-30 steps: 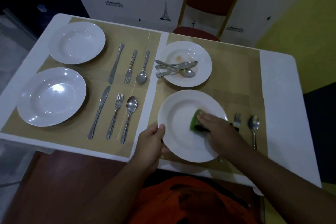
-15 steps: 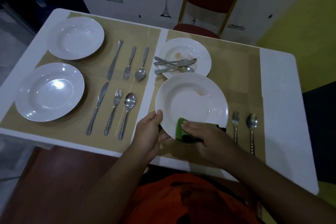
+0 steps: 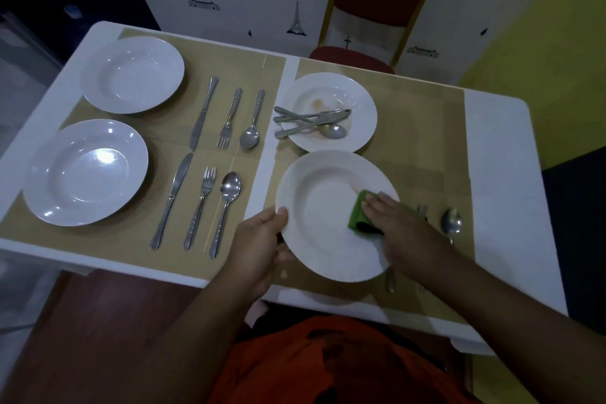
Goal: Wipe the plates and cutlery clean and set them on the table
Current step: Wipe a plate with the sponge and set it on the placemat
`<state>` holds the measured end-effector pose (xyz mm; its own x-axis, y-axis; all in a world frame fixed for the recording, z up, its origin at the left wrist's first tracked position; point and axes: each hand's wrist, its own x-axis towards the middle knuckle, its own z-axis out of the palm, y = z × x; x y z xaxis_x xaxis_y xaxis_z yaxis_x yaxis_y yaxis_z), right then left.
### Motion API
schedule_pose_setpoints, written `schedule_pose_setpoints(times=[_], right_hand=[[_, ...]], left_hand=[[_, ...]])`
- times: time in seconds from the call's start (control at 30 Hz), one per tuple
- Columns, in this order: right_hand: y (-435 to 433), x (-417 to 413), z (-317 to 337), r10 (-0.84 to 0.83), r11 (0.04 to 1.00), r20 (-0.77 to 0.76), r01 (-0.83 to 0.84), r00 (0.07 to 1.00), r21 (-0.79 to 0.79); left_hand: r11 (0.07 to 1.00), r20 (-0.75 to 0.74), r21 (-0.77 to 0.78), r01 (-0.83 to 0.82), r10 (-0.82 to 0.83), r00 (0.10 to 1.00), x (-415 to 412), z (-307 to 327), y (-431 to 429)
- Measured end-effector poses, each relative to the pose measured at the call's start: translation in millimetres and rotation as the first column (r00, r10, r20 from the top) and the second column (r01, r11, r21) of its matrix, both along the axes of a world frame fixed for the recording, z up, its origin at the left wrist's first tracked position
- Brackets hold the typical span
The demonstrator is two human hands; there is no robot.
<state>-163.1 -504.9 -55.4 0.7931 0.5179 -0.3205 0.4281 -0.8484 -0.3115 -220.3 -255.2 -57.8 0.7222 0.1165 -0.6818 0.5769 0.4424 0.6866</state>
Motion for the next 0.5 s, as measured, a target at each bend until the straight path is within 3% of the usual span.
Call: schedule_pose_setpoints(times=[0.07,0.2,0.3,0.4,0.5], right_hand=[[7,6,-5,-0.083,0.996,0.021,0.083,0.996,0.023],[46,5,-5,-0.314,0.896,-0.045,0.311,0.948,0.317],[67,-14,-4,-0.146,0.902,-0.075,0.164,0.986,0.398],[58,-17,-6,0.036,0.939,-0.018,-0.028,0.999,0.342],[44,3,-10,-0.143,0.952,0.032,0.129,0.989,0.277]], left_hand=[[0.999,0.013,-0.004,0.045,-0.044,0.999,-2,-1,-7],[0.994,0.059,0.022,0.109,-0.110,0.992,1,3,-19],[0.992,0.068,0.034,0.119,-0.121,0.990,5,5,-19],[0.996,0.047,0.015,0.092,-0.092,0.995,1,3,-15],[0.996,0.020,0.012,0.087,-0.087,0.996,-6,-1,-20]])
